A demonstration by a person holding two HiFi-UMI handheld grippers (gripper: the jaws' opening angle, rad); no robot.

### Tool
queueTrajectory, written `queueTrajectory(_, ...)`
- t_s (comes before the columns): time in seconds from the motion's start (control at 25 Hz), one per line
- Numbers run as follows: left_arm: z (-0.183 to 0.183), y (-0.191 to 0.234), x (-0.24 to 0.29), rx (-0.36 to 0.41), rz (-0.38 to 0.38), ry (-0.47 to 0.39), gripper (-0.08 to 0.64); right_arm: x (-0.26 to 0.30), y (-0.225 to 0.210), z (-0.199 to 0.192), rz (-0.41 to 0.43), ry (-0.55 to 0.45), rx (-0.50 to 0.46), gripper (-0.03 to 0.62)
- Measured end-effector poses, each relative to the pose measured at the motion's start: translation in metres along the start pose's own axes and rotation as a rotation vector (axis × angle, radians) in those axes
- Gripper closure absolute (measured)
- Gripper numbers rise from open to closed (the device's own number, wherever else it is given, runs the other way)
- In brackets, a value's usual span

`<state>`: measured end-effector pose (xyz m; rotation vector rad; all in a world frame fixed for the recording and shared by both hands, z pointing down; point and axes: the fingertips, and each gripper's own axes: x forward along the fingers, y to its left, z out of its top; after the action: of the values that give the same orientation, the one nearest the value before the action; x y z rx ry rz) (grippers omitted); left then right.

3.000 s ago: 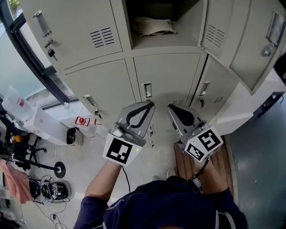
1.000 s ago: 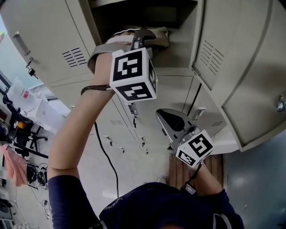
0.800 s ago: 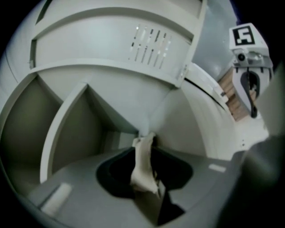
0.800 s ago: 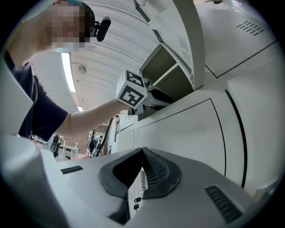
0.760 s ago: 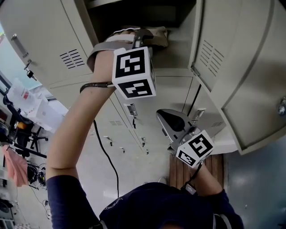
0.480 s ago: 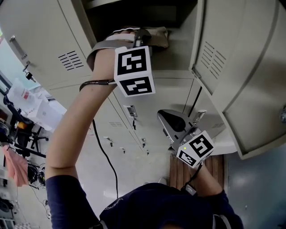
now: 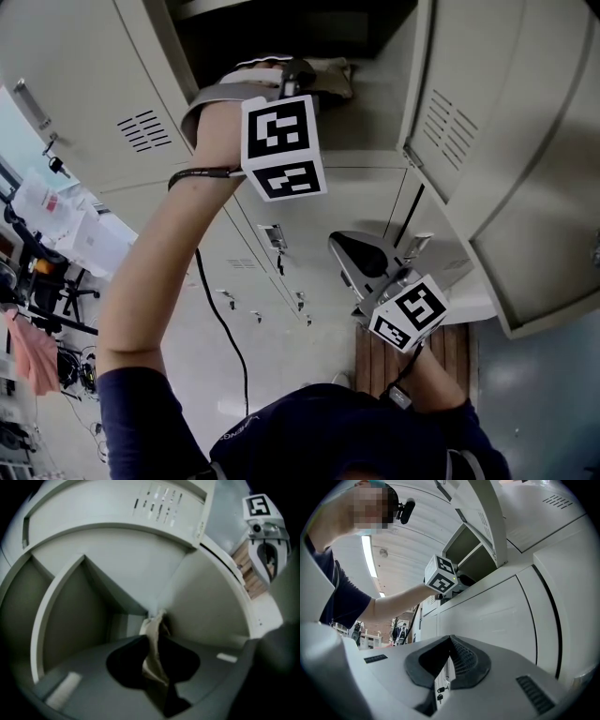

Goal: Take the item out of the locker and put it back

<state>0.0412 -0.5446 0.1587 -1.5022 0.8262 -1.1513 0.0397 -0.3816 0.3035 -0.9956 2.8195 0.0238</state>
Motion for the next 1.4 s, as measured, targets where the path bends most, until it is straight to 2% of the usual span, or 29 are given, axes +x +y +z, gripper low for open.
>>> queueTrajectory(0.4,-0.006,0.018,-0.013,0.026,0.123,0.006,0.538,0.004,0.006,0.001,-0.014,0.002,-0.003,0.588)
queueTrajectory(0.76,-0.007,0.022,-0.048,0.015,0.165,-0.026,0.541,0.005,0.031,0.004,-0.013,0.003,-0.015,0.588)
queueTrajectory(1.4,-0.002,0.035,-0.143,-0.01,0.271,-0.103,0.541,-0.006,0.086,0.015,-0.039,0.007,-0.052,0.588)
